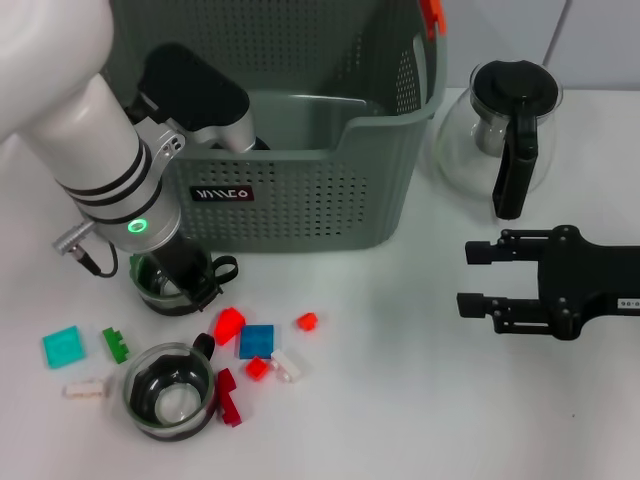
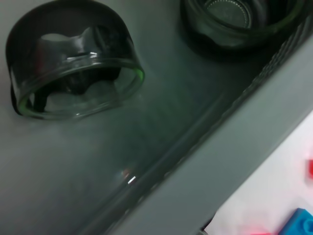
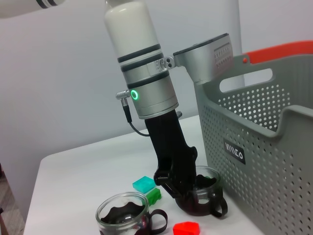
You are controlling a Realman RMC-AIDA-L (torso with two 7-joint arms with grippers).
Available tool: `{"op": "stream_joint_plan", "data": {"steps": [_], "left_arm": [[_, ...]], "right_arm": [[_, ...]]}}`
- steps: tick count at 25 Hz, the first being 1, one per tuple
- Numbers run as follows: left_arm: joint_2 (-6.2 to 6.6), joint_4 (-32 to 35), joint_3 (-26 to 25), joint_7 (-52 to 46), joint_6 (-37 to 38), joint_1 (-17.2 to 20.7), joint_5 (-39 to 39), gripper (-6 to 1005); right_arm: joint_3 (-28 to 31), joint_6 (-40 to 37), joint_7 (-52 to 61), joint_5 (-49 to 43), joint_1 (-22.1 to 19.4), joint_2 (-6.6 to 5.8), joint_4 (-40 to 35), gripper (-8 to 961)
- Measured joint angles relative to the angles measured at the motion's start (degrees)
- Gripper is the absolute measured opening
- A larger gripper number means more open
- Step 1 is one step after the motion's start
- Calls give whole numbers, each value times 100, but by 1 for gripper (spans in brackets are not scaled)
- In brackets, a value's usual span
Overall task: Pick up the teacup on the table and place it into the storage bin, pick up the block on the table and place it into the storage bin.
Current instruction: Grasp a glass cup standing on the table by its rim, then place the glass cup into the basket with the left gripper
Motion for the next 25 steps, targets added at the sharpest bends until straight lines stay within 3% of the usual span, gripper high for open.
{"op": "stream_joint_plan", "data": {"steps": [2, 13, 18, 21, 25], "left_arm": [[3, -15, 45, 7, 23, 6, 7, 86], [4, -817, 1, 158, 771, 269, -1, 52], [8, -1161, -260, 387, 1214, 386, -160, 52], [19, -1428, -904, 919, 1843, 412, -626, 52], [102, -1546, -2228, 1959, 2884, 391, -1698, 51]], "right_arm": [[0, 0, 0, 0, -4, 0, 0, 687], [0, 0, 0, 0, 29, -9, 0, 686], [0, 0, 0, 0, 46, -9, 0, 686], [0, 0, 0, 1, 52, -8, 0, 686], [0, -1, 0, 1, 59, -8, 0, 687]]}}
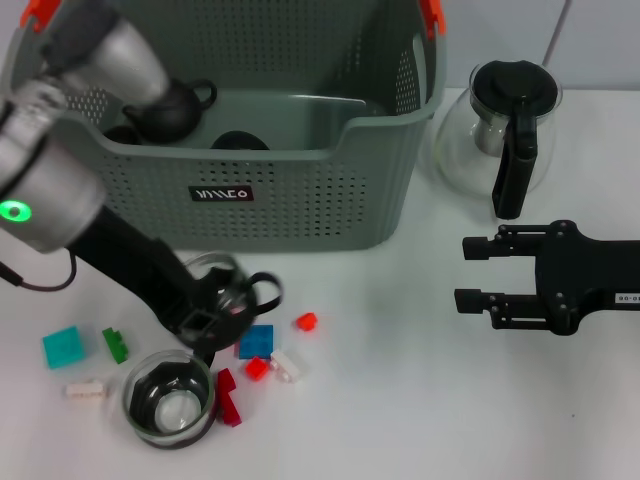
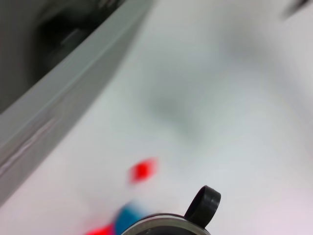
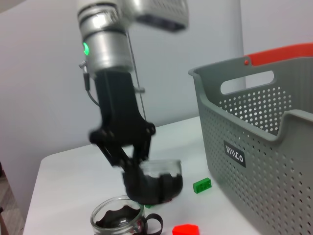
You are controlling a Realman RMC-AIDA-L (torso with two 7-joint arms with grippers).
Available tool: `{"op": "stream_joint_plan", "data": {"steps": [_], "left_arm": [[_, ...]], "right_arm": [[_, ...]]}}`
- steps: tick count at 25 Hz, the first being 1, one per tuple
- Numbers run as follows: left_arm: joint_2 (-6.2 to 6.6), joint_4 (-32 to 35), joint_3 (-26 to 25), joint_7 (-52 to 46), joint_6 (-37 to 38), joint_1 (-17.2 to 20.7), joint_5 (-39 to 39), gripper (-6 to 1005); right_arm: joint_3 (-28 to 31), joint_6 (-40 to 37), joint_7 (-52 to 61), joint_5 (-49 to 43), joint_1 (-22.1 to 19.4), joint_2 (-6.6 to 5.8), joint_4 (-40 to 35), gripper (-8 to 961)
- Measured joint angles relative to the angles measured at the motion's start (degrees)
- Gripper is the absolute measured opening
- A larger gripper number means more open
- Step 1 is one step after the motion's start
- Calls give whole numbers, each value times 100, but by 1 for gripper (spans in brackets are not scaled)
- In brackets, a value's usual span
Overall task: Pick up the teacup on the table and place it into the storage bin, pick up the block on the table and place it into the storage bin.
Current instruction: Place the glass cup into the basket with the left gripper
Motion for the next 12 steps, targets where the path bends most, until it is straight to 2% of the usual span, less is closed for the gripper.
{"op": "stream_joint_plan", "data": {"steps": [2, 4, 7, 12], "left_arm": [[130, 89, -270, 269, 194, 66, -579, 51], [269, 203, -327, 397, 240, 175, -1174, 51], [573, 517, -404, 556, 239, 328, -2492, 52], [804, 559, -739, 630, 142, 332, -3811, 52]], "right_arm": [[-5, 1, 0, 0, 0, 0, 0, 687], [-3, -1, 1, 0, 0, 0, 0, 687], [2, -5, 10, 0, -2, 0, 0, 688], [1, -8, 19, 0, -3, -1, 0, 687]]}}
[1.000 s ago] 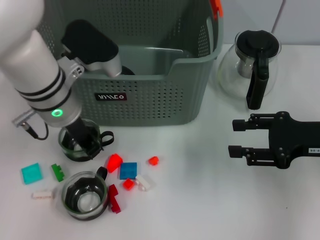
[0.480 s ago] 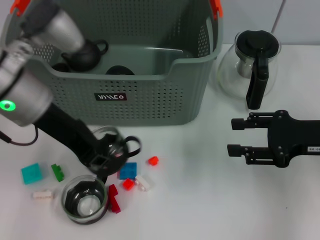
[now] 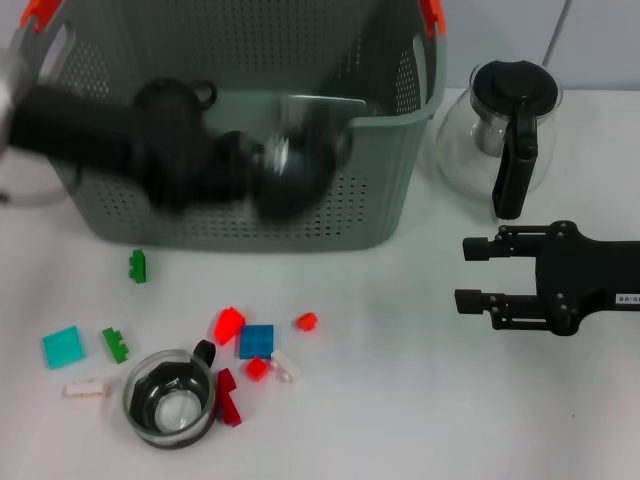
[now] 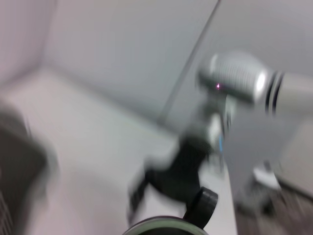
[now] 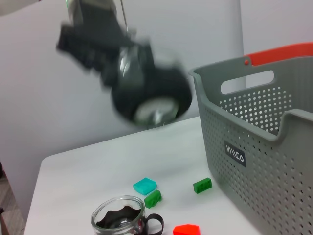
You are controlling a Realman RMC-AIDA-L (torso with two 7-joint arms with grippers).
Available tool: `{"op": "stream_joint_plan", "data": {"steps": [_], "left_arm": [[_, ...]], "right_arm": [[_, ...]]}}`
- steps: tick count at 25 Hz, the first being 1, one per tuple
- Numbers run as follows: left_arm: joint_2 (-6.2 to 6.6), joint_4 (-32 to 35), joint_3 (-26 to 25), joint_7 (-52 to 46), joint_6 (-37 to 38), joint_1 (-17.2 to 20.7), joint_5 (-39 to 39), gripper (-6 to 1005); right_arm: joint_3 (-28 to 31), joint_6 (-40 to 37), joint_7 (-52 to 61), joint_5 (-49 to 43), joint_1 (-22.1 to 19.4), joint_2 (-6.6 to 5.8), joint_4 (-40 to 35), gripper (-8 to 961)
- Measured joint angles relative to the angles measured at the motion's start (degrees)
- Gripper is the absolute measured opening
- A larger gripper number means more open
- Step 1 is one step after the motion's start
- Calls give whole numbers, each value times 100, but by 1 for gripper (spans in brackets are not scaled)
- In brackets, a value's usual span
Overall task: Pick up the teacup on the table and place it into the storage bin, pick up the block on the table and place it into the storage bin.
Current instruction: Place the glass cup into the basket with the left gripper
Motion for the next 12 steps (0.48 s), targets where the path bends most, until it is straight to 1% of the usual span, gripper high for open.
{"op": "stream_joint_plan", "data": {"steps": [3, 5, 7, 8, 10, 12], "left_arm": [[123, -8, -354, -48, -391, -257, -200, 52], [245, 85, -337, -125, -827, -519, -134, 52], [326, 275, -163, -181, -1370, -769, 54, 52], [347, 362, -89, -208, -1577, -854, 142, 52], [365, 694, 172, -303, -2248, -1108, 482, 52], [342, 1006, 444, -451, -2956, -1291, 849, 52]], "right_arm": [[-9, -1, 0, 0, 0, 7, 0, 686], [-17, -1, 0, 0, 0, 13, 0, 686], [-26, 0, 0, -1, 0, 20, 0, 687], [-29, -1, 0, 0, 1, 25, 0, 687], [-27, -1, -1, 0, 0, 34, 0, 687], [-12, 0, -1, 0, 0, 40, 0, 688]]}}
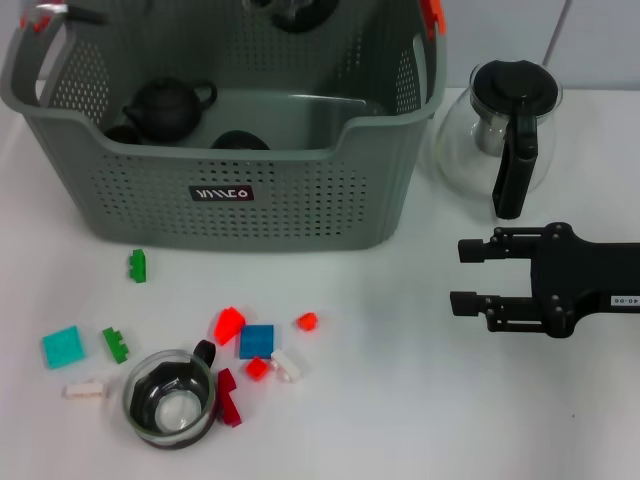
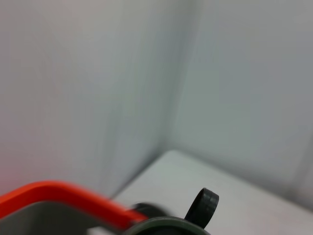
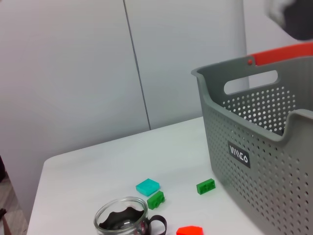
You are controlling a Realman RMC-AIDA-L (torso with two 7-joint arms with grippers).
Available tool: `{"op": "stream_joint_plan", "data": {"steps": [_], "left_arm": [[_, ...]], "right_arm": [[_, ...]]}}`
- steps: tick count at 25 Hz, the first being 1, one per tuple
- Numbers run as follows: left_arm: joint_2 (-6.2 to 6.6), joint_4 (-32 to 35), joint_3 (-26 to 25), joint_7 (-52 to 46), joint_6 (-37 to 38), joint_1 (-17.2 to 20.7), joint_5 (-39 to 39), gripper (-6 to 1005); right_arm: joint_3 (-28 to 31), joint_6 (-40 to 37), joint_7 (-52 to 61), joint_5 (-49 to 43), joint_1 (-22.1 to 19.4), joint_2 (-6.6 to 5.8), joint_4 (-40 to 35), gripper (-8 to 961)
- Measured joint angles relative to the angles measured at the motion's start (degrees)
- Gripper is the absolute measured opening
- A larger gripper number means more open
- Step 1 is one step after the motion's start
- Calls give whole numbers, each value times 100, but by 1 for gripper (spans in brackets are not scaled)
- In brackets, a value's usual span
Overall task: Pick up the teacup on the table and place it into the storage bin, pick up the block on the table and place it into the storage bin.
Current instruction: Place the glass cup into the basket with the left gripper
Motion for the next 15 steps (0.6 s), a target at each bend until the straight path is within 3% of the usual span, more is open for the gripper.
{"op": "stream_joint_plan", "data": {"steps": [6, 11, 15], "left_arm": [[-285, 974, 868, -519, -2262, -495, 1238, 52], [-452, 1980, 1044, -582, -3492, -925, 2164, 51], [-490, 2508, 1134, -668, -3949, -1137, 2643, 51]], "right_arm": [[10, -159, 0, -1, 0, 11, -6, 687], [18, -234, -1, 18, -1, 3, -13, 688], [22, -240, 0, 29, -14, -3, -8, 687]]}}
